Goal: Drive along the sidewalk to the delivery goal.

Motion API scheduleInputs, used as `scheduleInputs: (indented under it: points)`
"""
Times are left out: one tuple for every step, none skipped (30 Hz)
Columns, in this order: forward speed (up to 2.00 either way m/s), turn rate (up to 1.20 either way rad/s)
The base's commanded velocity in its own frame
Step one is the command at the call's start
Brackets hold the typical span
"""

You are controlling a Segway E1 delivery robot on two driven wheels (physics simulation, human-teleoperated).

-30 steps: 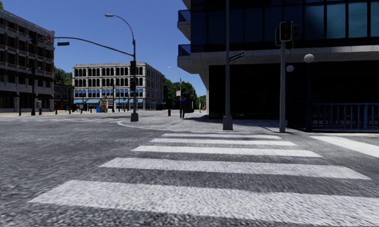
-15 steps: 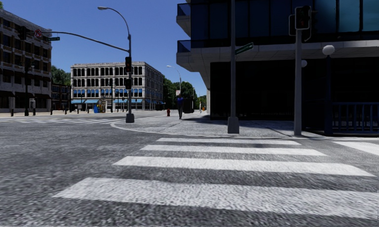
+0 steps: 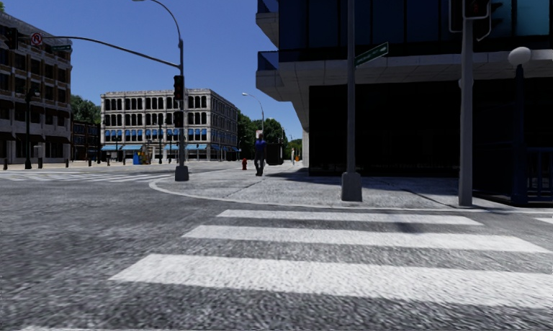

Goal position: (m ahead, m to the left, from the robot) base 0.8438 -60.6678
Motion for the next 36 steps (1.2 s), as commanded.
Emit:
scheduleInputs:
  points:
    - [1.75,0.00]
    - [1.75,0.00]
    - [1.75,0.00]
    - [1.75,0.00]
    - [1.75,0.00]
    - [1.75,0.00]
    - [1.75,0.00]
    - [1.75,0.00]
    - [1.75,0.00]
    - [1.75,0.00]
    - [1.75,0.00]
    - [1.75,0.00]
    - [1.75,0.00]
    - [1.75,0.00]
    - [1.75,0.00]
    - [1.75,0.00]
    - [1.75,0.00]
    - [1.75,0.00]
    - [1.75,0.00]
    - [1.75,0.00]
    - [1.75,0.00]
    - [1.75,0.00]
    - [1.75,0.00]
    - [1.75,0.00]
    - [1.75,0.00]
    - [1.75,0.00]
    - [1.75,0.00]
    - [1.75,0.00]
    - [1.75,0.00]
    - [1.75,0.00]
    - [1.75,0.00]
    - [1.75,0.00]
    - [1.75,0.00]
    - [1.75,0.00]
    - [1.75,0.00]
    - [1.75,0.00]
